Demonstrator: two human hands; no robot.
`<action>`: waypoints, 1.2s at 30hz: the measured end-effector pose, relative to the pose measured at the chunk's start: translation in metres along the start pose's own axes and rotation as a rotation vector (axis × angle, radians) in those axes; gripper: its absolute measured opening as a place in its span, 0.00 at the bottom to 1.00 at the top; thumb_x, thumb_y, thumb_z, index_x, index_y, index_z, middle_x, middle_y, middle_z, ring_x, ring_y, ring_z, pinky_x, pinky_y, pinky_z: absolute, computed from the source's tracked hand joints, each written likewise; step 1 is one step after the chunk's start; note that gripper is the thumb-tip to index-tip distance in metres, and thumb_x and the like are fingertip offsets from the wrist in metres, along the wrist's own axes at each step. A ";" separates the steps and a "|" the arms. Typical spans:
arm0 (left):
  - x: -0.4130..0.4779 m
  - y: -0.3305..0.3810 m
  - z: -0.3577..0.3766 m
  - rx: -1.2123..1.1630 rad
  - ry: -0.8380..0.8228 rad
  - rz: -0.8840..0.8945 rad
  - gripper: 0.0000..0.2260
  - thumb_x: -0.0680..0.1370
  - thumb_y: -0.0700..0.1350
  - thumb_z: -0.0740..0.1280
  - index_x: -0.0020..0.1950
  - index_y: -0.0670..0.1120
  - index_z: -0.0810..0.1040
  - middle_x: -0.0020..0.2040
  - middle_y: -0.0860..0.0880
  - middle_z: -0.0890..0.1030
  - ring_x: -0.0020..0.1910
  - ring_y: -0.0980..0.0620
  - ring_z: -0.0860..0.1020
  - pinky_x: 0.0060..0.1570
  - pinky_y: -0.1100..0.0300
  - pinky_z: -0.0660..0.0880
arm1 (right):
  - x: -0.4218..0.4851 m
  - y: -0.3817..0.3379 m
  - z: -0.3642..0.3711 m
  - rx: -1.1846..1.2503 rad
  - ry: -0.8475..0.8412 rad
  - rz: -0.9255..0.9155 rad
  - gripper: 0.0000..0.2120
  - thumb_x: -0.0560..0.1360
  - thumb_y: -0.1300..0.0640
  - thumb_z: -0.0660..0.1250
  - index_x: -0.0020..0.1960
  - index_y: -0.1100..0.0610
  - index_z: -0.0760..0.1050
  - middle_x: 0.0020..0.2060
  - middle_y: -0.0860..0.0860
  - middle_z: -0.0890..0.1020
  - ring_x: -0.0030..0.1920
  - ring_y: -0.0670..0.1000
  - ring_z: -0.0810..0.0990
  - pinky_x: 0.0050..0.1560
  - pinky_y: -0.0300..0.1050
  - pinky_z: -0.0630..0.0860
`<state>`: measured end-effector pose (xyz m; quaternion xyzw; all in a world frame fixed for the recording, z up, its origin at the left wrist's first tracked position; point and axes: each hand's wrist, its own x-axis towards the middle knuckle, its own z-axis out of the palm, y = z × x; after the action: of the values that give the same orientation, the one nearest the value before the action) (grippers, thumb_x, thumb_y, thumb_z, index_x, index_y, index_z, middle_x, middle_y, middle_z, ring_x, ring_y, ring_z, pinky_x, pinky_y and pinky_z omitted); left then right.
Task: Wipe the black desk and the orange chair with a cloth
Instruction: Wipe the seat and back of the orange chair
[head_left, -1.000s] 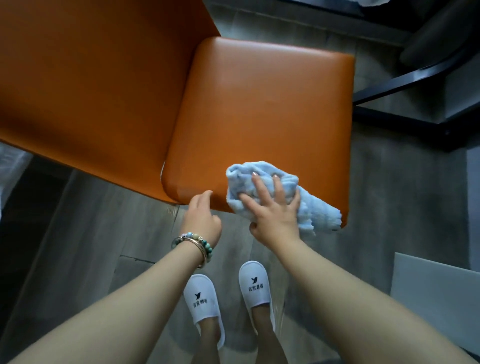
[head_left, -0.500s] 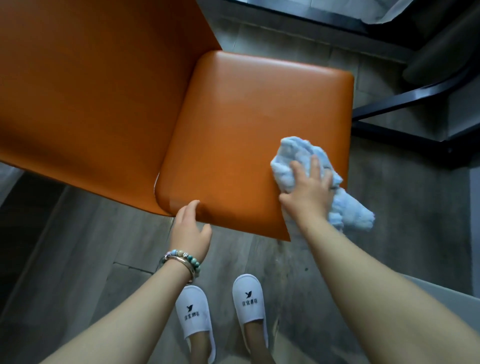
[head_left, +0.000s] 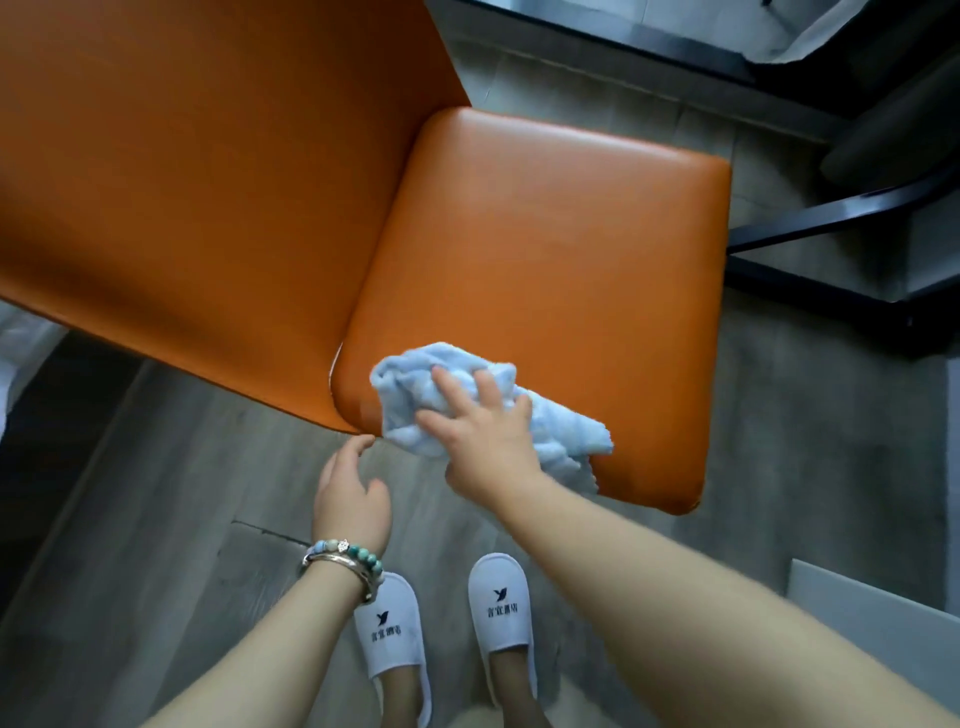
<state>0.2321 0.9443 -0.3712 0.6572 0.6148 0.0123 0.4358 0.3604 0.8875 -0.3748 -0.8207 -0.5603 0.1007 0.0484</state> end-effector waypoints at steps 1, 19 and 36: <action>-0.002 -0.001 0.000 0.013 -0.032 0.002 0.22 0.74 0.31 0.59 0.67 0.44 0.70 0.67 0.42 0.71 0.65 0.43 0.69 0.64 0.53 0.65 | -0.012 0.000 0.007 0.015 -0.051 0.004 0.24 0.49 0.57 0.77 0.44 0.44 0.79 0.65 0.49 0.76 0.59 0.59 0.66 0.40 0.59 0.74; -0.005 0.028 0.003 0.175 -0.186 0.144 0.21 0.75 0.36 0.62 0.68 0.45 0.69 0.67 0.44 0.71 0.65 0.45 0.70 0.64 0.56 0.65 | -0.043 0.011 -0.011 0.186 0.316 0.371 0.20 0.58 0.55 0.71 0.48 0.47 0.74 0.61 0.50 0.70 0.53 0.57 0.69 0.42 0.48 0.73; -0.001 0.044 0.003 0.338 -0.347 0.333 0.22 0.76 0.38 0.62 0.70 0.44 0.66 0.69 0.47 0.69 0.69 0.49 0.66 0.67 0.60 0.60 | -0.118 0.067 -0.001 0.245 0.062 0.884 0.23 0.69 0.59 0.66 0.63 0.46 0.72 0.73 0.46 0.60 0.66 0.58 0.62 0.61 0.52 0.68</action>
<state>0.2693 0.9479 -0.3469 0.8045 0.4080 -0.1317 0.4109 0.3805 0.7529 -0.3736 -0.9718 -0.1387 0.1526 0.1140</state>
